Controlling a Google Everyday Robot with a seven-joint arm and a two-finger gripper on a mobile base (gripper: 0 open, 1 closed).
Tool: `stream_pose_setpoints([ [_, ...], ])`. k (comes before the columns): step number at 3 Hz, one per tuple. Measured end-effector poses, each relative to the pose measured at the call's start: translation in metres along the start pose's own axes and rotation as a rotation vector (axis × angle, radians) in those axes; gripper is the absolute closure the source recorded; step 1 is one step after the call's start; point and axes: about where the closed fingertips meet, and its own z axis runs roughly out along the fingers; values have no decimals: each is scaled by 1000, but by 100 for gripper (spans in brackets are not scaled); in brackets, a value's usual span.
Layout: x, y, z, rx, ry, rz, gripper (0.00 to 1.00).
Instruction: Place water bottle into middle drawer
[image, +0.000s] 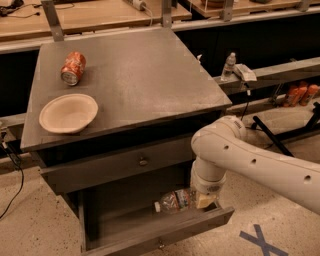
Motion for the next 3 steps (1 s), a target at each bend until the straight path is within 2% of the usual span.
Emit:
stream_pose_setpoints([
  [1,-8,2,3,-11,-30,1,100],
  [2,-8,2,3,-11,-30,1,100],
  [3,-10,13,29,-33,-49,9,100],
])
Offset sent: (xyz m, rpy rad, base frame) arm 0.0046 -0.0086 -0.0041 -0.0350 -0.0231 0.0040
